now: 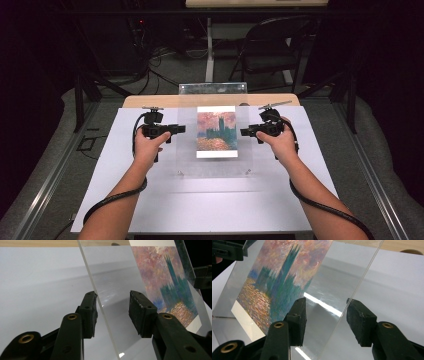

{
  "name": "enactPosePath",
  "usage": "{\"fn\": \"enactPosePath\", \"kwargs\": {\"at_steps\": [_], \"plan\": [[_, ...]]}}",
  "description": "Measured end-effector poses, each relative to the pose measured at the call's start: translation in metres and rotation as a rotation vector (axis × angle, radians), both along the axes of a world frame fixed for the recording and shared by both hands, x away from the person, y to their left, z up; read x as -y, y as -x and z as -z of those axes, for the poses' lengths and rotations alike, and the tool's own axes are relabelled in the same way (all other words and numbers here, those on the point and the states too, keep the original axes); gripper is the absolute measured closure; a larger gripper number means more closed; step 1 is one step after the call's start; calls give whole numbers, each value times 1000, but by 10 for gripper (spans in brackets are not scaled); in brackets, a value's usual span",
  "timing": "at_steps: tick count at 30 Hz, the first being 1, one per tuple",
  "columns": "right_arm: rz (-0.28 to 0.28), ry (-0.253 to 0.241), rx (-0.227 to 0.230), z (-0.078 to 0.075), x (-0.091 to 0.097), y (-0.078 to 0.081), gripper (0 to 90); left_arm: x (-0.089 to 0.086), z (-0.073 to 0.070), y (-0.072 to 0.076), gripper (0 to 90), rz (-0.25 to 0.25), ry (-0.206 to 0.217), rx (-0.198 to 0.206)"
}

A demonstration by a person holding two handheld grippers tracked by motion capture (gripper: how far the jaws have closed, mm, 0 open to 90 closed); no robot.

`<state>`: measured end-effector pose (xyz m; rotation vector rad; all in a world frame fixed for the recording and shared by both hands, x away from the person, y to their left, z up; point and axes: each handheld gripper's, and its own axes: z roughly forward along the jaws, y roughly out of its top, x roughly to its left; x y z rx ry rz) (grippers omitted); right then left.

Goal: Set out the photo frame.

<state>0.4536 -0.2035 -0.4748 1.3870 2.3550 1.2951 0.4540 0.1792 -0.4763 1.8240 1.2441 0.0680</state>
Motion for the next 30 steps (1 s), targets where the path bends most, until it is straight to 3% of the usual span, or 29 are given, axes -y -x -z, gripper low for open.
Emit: {"fn": "enactPosePath", "kwargs": {"at_steps": [30], "plan": [[8, 52, 109, -19, -2, 38, 566, -4, -19, 35, 657, 8, -8, 86]]}}
